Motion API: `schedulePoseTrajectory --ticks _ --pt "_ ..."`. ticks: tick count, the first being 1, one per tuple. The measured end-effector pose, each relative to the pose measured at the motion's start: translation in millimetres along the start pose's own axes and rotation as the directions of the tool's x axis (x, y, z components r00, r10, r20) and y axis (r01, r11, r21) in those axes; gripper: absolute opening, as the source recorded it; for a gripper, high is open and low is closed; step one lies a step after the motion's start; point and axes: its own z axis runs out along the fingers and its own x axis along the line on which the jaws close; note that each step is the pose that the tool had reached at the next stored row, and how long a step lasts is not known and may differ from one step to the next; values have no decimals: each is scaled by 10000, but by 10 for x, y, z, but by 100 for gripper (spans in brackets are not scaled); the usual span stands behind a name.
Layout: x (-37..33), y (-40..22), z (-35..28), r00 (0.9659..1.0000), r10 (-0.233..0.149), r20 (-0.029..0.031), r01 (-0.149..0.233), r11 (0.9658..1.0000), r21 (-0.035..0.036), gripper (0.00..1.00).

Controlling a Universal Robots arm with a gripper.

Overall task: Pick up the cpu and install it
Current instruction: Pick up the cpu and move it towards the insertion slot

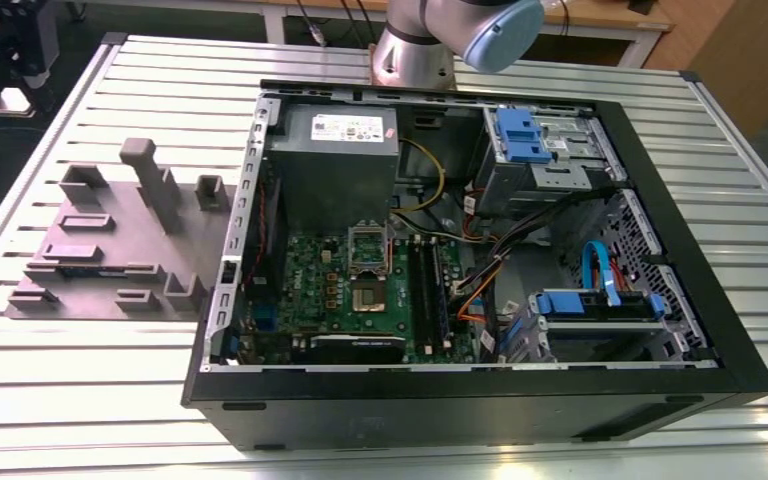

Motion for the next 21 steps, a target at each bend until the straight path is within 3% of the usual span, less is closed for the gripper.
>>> schedulePoseTrajectory --ticks 21 --pt "-49 1 0 10000 0 -1 0 10000 1 47"
